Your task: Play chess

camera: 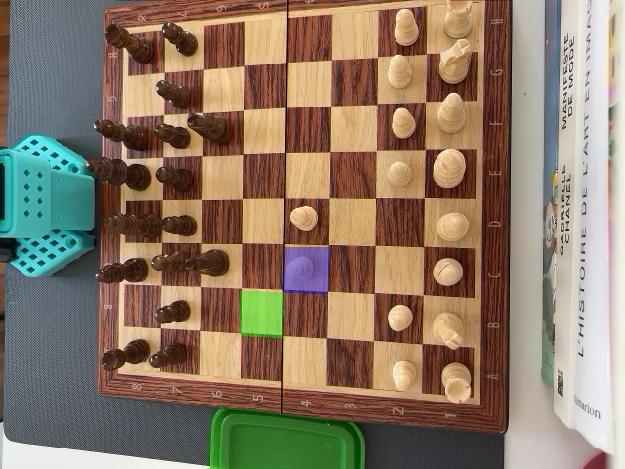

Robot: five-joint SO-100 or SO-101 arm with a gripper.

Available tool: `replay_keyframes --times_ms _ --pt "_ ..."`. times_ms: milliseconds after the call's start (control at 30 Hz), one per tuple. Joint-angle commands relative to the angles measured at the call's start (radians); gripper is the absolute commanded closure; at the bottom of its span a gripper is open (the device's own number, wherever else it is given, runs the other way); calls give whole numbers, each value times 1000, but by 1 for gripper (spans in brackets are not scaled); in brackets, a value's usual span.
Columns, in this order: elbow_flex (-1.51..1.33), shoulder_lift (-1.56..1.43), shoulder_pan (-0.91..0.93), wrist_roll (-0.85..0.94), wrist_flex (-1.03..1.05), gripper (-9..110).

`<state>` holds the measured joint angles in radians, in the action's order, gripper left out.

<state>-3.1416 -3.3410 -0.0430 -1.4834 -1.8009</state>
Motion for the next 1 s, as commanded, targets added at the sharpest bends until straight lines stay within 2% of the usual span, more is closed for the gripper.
replay_keyframes --times_ms 0,333,733,967 --pt "-18 3 0 6 51 88" --pt "14 3 2 8 336 88" --pt "172 6 5 18 1039 88" --pt "247 8 -5 213 1439 88"
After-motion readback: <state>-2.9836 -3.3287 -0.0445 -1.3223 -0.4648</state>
